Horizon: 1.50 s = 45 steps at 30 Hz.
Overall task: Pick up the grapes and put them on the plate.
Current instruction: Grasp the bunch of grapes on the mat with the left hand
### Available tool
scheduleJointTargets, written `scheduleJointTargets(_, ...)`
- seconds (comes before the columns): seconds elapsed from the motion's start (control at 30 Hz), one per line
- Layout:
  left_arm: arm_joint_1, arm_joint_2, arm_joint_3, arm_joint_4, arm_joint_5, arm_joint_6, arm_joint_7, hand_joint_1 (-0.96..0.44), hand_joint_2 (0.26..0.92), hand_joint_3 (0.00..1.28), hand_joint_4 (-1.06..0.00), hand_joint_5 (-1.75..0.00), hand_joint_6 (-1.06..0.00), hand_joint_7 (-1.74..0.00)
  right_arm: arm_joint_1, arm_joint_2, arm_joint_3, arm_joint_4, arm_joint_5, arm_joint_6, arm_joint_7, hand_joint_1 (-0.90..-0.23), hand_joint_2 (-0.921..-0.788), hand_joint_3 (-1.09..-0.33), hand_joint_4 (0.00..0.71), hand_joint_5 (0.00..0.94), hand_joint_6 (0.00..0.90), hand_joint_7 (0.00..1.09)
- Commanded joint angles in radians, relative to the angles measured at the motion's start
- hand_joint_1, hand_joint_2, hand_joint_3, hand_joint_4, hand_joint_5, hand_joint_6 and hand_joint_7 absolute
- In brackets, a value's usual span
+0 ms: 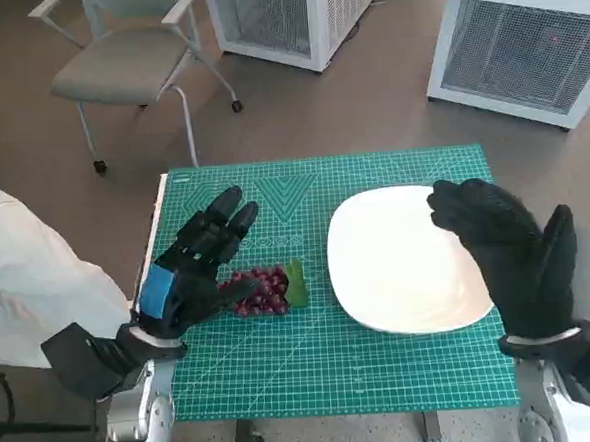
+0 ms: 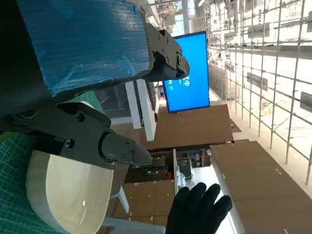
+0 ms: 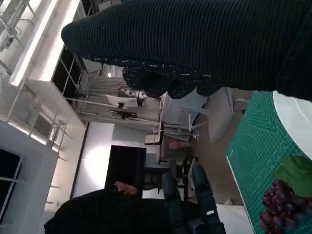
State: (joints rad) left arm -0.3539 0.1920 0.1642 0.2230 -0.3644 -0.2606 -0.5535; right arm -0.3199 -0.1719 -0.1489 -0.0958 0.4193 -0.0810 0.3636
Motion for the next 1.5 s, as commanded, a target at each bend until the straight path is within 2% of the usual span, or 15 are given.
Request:
scheduleJointTargets(0.03,0.025,0.039,-0.013,-0.058,0.077,-0.015,0.033,-0.18,0.92,0.05,-0.29,0.0,-0.38,0.0,0.023,0.002,-0.001,0.013,-0.003,0.008,0.004,-0.36,-0.921,-0.625,0.409,0.788,0.226,0.98)
scheduleJointTargets(0.13,0.059,0.128,-0.049,-0.141,0.34,-0.031,0.121,-0.22,0.904,0.03,-0.24,0.0,-0.32,0.0,0.023,0.002,-0.002,0.012,-0.003,0.008,0.004,-0.358,-0.921,-0.625,0.409,0.789,0.226,0.98)
scheduleJointTargets(0.23,0.104,0.232,-0.087,-0.295,0.663,0.049,0.195,-0.26,0.848,0.01,-0.1,0.0,-0.19,0.0,0.023,0.001,-0.002,0.011,-0.003,0.008,0.003,-0.355,-0.921,-0.626,0.409,0.789,0.225,0.98)
scheduleJointTargets(0.3,0.127,0.264,-0.107,-0.404,0.809,0.161,0.185,-0.25,0.806,0.01,-0.05,0.0,-0.14,0.0,0.024,0.0,-0.003,0.01,-0.002,0.008,0.003,-0.354,-0.921,-0.627,0.409,0.789,0.225,0.98)
scheduleJointTargets(0.4,0.145,0.273,-0.13,-0.528,0.932,0.323,0.131,-0.22,0.757,0.0,-0.01,0.0,-0.12,-0.01,0.024,-0.002,-0.005,0.01,0.0,0.008,0.004,-0.354,-0.921,-0.627,0.408,0.789,0.225,0.98)
scheduleJointTargets(0.57,0.142,0.255,-0.153,-0.579,0.949,0.415,0.084,-0.2,0.723,0.0,0.0,0.0,-0.14,-0.02,0.026,-0.003,-0.008,0.009,0.003,0.008,0.004,-0.354,-0.921,-0.628,0.408,0.791,0.224,0.98)
scheduleJointTargets(0.97,0.118,0.241,-0.246,-0.625,1.034,0.594,0.024,-0.19,0.722,0.0,0.0,0.0,-0.17,-0.03,0.029,0.0,-0.009,0.003,0.004,0.013,-0.003,-0.354,-0.921,-0.625,0.405,0.793,0.225,0.98)
scheduleJointTargets(1.23,0.065,0.231,-0.314,-0.561,1.061,0.661,0.03,-0.15,0.725,0.0,-0.01,0.0,-0.19,-0.02,0.032,-0.001,-0.012,0.0,0.005,0.013,-0.004,-0.354,-0.921,-0.622,0.405,0.794,0.226,0.99)
scheduleJointTargets(1.5,-0.026,0.208,-0.391,-0.406,1.095,0.699,0.065,-0.07,0.726,0.0,-0.03,-0.01,-0.21,-0.02,0.033,-0.001,-0.016,0.0,0.005,0.013,-0.005,-0.354,-0.921,-0.622,0.404,0.795,0.226,0.99)
